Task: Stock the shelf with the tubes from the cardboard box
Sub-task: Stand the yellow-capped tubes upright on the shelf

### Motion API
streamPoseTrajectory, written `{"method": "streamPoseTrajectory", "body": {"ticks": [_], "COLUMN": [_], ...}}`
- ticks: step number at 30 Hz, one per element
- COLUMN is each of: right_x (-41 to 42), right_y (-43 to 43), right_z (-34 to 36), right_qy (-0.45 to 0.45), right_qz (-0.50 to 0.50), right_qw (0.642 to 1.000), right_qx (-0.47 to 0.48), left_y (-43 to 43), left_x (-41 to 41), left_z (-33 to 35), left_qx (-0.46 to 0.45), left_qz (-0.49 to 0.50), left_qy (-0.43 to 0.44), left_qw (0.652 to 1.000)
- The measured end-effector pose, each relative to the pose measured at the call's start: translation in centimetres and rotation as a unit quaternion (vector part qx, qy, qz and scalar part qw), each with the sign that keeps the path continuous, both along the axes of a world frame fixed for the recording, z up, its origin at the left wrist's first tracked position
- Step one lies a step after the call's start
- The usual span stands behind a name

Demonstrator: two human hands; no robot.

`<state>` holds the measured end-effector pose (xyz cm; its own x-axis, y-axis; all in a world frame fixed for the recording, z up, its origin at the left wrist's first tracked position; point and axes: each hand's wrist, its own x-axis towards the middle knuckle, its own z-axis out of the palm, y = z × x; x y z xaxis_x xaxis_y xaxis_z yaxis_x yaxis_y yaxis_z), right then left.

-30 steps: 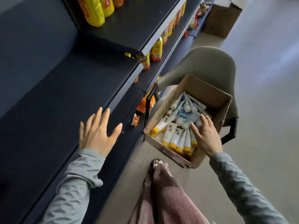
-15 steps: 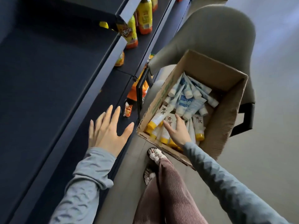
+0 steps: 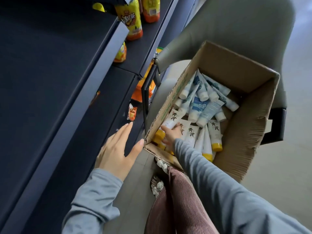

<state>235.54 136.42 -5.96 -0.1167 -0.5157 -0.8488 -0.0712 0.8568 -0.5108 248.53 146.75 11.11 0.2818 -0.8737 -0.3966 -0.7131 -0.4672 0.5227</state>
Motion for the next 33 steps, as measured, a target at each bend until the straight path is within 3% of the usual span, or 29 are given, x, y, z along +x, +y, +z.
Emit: {"method": "streamPoseTrajectory", "body": {"ticks": [5,10,15,24,29,33], "right_x": [0.4,-1.7,-5.4,-7.5,-6.4,-5.3], "right_y": [-0.4,-0.9,0.0,3.5,4.8,5.0], "right_z": [-0.7,1.3,5.4,13.7,14.9,14.8], "right_qy": [-0.007,-0.102,-0.191,-0.28,-0.302,-0.297], "right_qz": [-0.035,-0.037,-0.061,0.107,0.126,0.109], "right_qw": [0.999,0.994,0.979,0.945,0.93,0.93], "right_qx": [-0.005,0.02,-0.025,-0.129,-0.169,-0.188], "left_y": [-0.6,-1.8,-3.3,-5.1,-5.4,-5.4], "left_x": [-0.7,-1.0,-2.1,-4.4,-5.1,-5.0], "left_z": [-0.6,-0.7,-1.0,-1.1,-0.4,-0.3], "left_qx": [-0.003,-0.022,-0.027,-0.06,-0.049,-0.072], "left_qz": [0.012,0.037,0.026,0.077,0.182,0.207], "left_qy": [0.036,0.082,0.116,0.205,0.383,0.392], "left_qw": [0.999,0.996,0.993,0.974,0.904,0.893]}}
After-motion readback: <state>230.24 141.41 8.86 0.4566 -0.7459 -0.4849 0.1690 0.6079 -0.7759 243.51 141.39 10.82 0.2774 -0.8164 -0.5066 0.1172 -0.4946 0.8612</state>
